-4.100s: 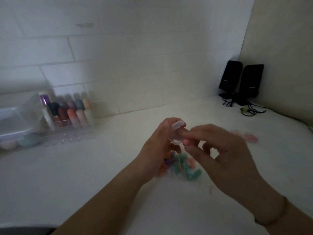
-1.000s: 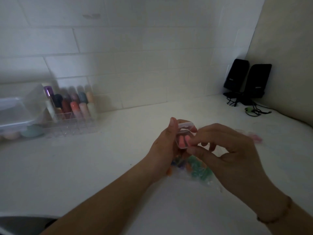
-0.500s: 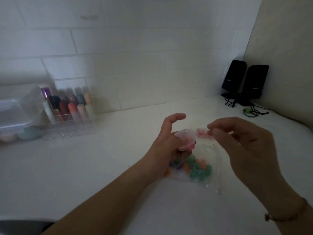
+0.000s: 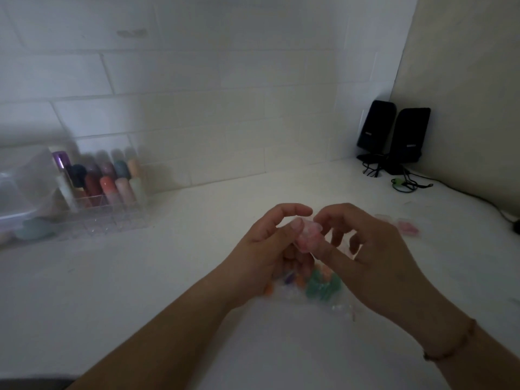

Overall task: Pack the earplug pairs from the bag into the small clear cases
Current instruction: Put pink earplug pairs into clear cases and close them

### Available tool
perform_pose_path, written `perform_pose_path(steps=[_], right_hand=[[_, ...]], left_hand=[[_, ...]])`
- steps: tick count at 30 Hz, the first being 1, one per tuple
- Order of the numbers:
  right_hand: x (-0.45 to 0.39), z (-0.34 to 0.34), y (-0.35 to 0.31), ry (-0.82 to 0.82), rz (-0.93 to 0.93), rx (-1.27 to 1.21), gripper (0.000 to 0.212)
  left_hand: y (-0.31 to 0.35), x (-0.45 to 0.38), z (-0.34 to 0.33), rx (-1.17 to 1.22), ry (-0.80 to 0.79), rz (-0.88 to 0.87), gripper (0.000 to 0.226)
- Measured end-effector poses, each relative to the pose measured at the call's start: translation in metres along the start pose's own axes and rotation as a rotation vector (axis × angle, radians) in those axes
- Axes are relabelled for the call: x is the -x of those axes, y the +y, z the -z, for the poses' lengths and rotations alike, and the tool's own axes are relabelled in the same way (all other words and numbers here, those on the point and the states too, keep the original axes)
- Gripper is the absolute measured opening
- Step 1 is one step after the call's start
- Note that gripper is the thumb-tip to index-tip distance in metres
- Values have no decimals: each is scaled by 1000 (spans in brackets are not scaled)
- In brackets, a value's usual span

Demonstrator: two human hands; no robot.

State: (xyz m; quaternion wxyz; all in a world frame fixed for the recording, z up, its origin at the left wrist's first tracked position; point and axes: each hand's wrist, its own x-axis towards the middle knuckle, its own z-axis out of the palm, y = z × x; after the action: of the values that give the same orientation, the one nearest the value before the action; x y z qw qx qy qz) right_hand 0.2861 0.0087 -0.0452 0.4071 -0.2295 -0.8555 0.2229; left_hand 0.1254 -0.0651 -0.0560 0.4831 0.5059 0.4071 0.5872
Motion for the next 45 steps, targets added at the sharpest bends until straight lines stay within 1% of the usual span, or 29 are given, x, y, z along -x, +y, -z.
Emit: perform_pose_path(steps=[4,6,9,11,18,21,25,29,32,35,40,43,45], right_hand=[[0,1,-2,76,42,-52,27],[1,0,-3,88,52,-62,28],[2,0,-4,105,55,-53,30],[2,1,-4,117,53,-38,25],[3,3,-7,126,92,-15,6],[3,4,-8,112,110,-6,3],[3,8,-8,121,157,4,4],[4,6,-10,93,171,72,16],[5,1,-11,86,171,99,15],[5,1,-11,67,191,140,17],[5,3,-7,66,122,137,18],[5,2,-7,27,49,22,15],[5,3,-9,-6,12,-43,15]], left_hand=[[-3,-2,-1,44,-16,-5,48],[-5,-3,-1,44,-11,0,52],[-5,-3,0,51,-12,10,51],[-5,-3,1,62,-14,11,49],[-4,-3,1,52,-42,17,51],[-2,-2,1,60,-49,4,52],[-1,-1,1,62,-45,-14,49],[-2,-2,1,74,28,-24,49],[-2,-1,-1,86,14,-26,51],[-2,-1,0,69,6,-42,54],[-4,-2,1,36,20,-45,49],[-4,-2,1,31,56,-34,47],[-4,-2,0,35,85,-18,51]])
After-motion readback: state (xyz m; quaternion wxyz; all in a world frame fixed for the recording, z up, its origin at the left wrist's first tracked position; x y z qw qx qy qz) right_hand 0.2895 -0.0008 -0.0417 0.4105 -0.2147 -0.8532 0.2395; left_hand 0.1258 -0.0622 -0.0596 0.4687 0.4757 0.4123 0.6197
